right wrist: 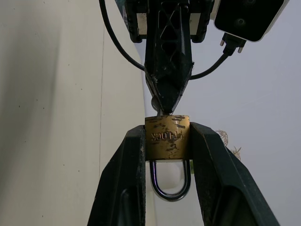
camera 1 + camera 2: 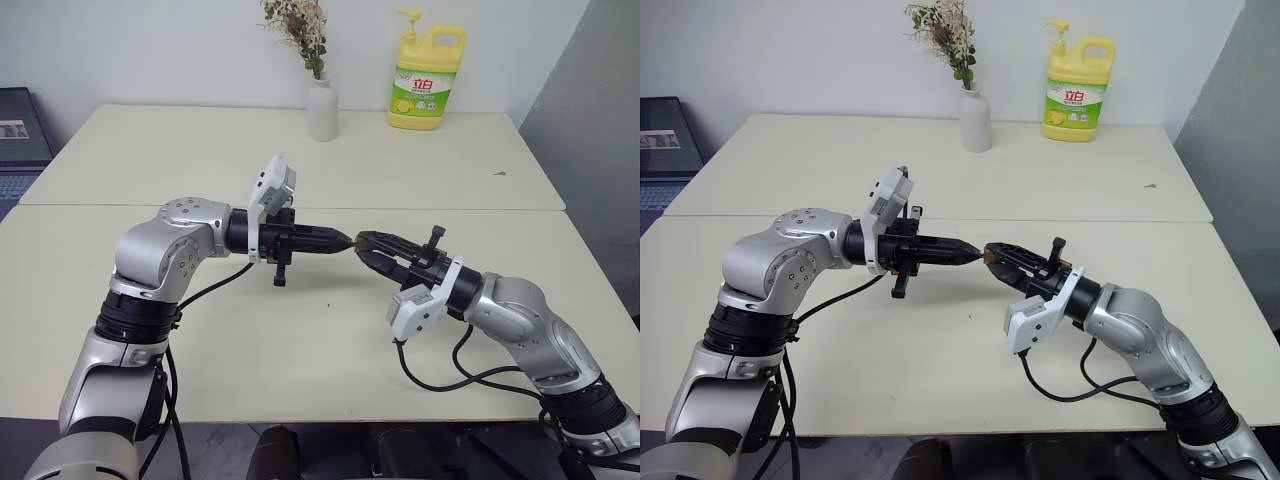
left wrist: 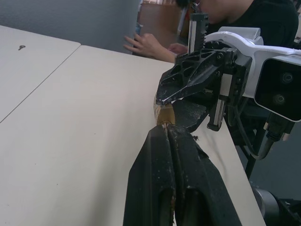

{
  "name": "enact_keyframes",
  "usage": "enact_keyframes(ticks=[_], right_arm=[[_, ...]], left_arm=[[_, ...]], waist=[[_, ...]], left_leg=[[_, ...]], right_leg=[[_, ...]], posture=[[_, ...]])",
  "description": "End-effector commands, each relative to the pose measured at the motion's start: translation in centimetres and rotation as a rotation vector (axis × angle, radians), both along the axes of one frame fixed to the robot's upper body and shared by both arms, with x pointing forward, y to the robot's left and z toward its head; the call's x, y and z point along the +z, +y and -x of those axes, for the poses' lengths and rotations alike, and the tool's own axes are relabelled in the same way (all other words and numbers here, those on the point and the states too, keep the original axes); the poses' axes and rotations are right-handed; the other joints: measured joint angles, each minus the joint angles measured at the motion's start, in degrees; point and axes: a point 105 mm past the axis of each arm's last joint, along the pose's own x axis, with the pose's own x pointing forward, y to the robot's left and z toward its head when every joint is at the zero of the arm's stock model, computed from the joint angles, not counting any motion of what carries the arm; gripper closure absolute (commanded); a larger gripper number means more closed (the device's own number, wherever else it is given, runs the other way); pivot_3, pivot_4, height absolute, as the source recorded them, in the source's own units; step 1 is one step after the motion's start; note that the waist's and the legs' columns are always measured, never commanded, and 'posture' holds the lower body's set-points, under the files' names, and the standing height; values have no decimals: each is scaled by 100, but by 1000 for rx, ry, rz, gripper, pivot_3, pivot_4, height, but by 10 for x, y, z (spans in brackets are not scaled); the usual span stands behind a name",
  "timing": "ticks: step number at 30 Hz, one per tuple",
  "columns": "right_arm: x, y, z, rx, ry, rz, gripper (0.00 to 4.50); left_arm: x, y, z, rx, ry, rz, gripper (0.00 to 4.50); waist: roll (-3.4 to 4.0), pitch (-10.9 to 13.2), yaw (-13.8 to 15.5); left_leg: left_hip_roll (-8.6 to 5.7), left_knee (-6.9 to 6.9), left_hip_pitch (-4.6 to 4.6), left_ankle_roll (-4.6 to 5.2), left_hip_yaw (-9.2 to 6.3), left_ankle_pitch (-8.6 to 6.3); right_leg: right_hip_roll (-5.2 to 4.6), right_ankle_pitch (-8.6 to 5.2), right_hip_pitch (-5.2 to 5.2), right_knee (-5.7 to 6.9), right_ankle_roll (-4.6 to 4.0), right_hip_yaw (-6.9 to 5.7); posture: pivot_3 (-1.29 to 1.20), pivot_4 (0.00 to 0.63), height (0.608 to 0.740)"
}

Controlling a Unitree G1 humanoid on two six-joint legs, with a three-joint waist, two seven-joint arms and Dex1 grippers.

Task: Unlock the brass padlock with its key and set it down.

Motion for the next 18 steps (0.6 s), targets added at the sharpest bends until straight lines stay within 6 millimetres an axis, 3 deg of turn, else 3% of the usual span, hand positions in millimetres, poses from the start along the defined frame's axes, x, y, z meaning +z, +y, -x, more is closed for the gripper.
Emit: enact_keyframes(ticks=[1,9,18], right_arm=[[11,-1,1,3,-30,-28,3562],[13,-2,-1,3,-28,-39,3562],[17,-4,-4,-10,5,-95,3562]], left_arm=[[7,-1,3,-22,-42,-4,4500],[3,-1,7,-54,-91,-17,4500],[5,-1,10,-95,-392,-71,4500]], waist=[[0,0,0],[0,0,0],[0,0,5]], left_leg=[[0,0,0,0,0,0],[0,0,0,0,-1,0],[0,1,1,0,-1,0]], right_leg=[[0,0,1,0,0,0],[0,0,1,0,0,-1],[0,0,2,0,-1,0]], posture=[[0,150,740],[0,150,740],[0,150,740]])
